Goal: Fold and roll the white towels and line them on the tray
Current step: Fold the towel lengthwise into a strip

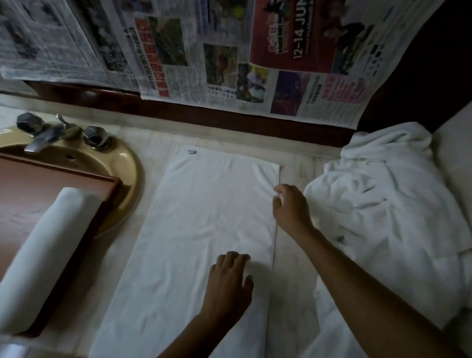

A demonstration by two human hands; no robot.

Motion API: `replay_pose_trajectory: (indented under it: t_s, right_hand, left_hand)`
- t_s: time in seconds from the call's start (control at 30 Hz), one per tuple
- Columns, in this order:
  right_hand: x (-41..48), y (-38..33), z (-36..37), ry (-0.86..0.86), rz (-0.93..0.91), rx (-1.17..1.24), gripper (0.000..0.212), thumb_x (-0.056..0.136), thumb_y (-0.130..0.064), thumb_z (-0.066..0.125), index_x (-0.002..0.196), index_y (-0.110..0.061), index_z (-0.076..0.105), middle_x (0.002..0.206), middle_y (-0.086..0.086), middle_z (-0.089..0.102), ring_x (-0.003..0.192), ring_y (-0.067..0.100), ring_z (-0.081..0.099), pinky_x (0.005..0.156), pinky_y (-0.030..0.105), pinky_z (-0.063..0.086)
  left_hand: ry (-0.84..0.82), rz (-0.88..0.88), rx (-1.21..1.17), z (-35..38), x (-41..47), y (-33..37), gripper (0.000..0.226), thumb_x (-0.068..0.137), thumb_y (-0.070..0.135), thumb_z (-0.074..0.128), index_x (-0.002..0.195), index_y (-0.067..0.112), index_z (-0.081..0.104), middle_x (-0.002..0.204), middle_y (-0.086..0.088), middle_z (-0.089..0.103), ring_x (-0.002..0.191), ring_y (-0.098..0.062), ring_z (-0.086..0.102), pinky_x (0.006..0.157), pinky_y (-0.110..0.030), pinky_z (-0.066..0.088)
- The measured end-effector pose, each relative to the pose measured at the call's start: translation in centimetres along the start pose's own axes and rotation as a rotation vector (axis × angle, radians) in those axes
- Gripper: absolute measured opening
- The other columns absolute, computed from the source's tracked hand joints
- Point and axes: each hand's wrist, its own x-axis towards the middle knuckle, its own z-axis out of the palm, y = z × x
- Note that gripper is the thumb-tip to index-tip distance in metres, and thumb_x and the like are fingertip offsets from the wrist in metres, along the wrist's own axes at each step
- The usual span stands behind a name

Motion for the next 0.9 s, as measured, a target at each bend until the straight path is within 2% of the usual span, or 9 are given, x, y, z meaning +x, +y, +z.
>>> replay_pose_trajectory:
  t_s: [0.07,0.13,0.27,0.43,0.53,0.67,0.73,0.8,0.9]
  right_hand:
    - [4.2,0.3,-0.4,-0.024,0.031,-0.051,0.035,0.1,-0.016,0.056,0.133,-0.006,0.059,0.129,0.015,0.061,0.119,0.032,0.059,0.102,0.041,0.05]
    - [7.5,0.6,-0.3,-0.045,0.045,-0.114,0.034,0.1,-0.018,0.057,0.131,-0.003,0.057,0.127,0.018,0.06,0.118,0.036,0.058,0.1,0.041,0.048]
    - [11.2,0.9,0.5,-0.101,0.084,-0.21,0.046,0.1,-0.031,0.059,0.137,-0.006,0.052,0.134,0.019,0.055,0.12,0.037,0.056,0.103,0.043,0.045]
    - [12.9,1.3,0.7,-0.146,0.103,-0.163,0.029,0.099,-0.028,0.059,0.123,-0.013,0.058,0.13,0.013,0.05,0.113,0.035,0.058,0.096,0.038,0.046]
    - [13.4,1.4,0.1,-0.217,0.093,-0.182,0.025,0.098,-0.022,0.055,0.117,-0.008,0.059,0.125,0.014,0.054,0.11,0.035,0.058,0.092,0.037,0.047]
    - [14.3,1.1,-2.3,-0.226,0.148,0.018,0.019,0.092,-0.016,0.053,0.098,-0.003,0.066,0.098,0.013,0.069,0.093,0.031,0.065,0.078,0.037,0.052]
    - [14.6,1.2,-3.7,-0.182,0.183,0.167,0.01,0.09,-0.016,0.055,0.095,-0.017,0.064,0.094,0.003,0.066,0.086,0.024,0.063,0.065,0.03,0.049]
    - [14.5,1.6,-4.6,-0.171,0.162,0.236,0.01,0.089,-0.017,0.055,0.087,-0.025,0.06,0.09,-0.001,0.064,0.082,0.022,0.064,0.059,0.025,0.044]
    - [14.1,2.5,-4.8,-0.19,0.183,0.317,0.01,0.088,-0.029,0.059,0.088,-0.026,0.068,0.096,-0.001,0.069,0.094,0.024,0.068,0.079,0.034,0.056]
  left_hand:
    - [-0.008,-0.02,0.015,0.8,1.1,1.2,0.052,0.099,0.037,0.057,0.148,0.026,0.044,0.146,0.008,0.045,0.132,-0.013,0.041,0.109,-0.027,0.038]
    - [-0.02,-0.015,0.051,1.4,2.0,1.8,0.057,0.098,0.038,0.056,0.151,0.025,0.039,0.153,0.006,0.038,0.137,-0.017,0.037,0.112,-0.031,0.036]
    - [-0.038,-0.016,0.166,2.8,3.1,2.2,0.058,0.095,0.047,0.05,0.148,0.025,0.043,0.154,0.004,0.038,0.138,-0.026,0.039,0.109,-0.042,0.042]
    - [0.018,-0.012,0.219,3.8,3.8,2.6,0.046,0.09,0.052,0.048,0.127,0.027,0.056,0.139,0.001,0.051,0.124,-0.028,0.051,0.096,-0.044,0.052]
    - [0.063,-0.033,0.251,3.8,4.4,3.0,0.044,0.088,0.057,0.042,0.115,0.026,0.058,0.124,0.001,0.055,0.109,-0.025,0.053,0.085,-0.04,0.05]
    - [0.06,-0.082,0.256,3.8,4.6,4.1,0.048,0.081,0.064,0.046,0.101,0.024,0.06,0.104,0.002,0.054,0.093,-0.024,0.051,0.074,-0.04,0.046]
    - [0.025,-0.105,0.262,3.7,4.7,4.7,0.042,0.077,0.059,0.051,0.095,0.023,0.059,0.097,0.001,0.052,0.086,-0.025,0.049,0.069,-0.04,0.044]
    - [-0.012,-0.122,0.267,3.7,4.8,5.5,0.027,0.071,0.044,0.056,0.086,0.022,0.057,0.09,0.0,0.05,0.079,-0.025,0.048,0.063,-0.039,0.039]
    - [-0.042,-0.125,0.165,2.7,4.8,6.5,0.007,0.07,0.026,0.044,0.076,0.022,0.046,0.083,0.001,0.046,0.077,-0.023,0.045,0.063,-0.035,0.031]
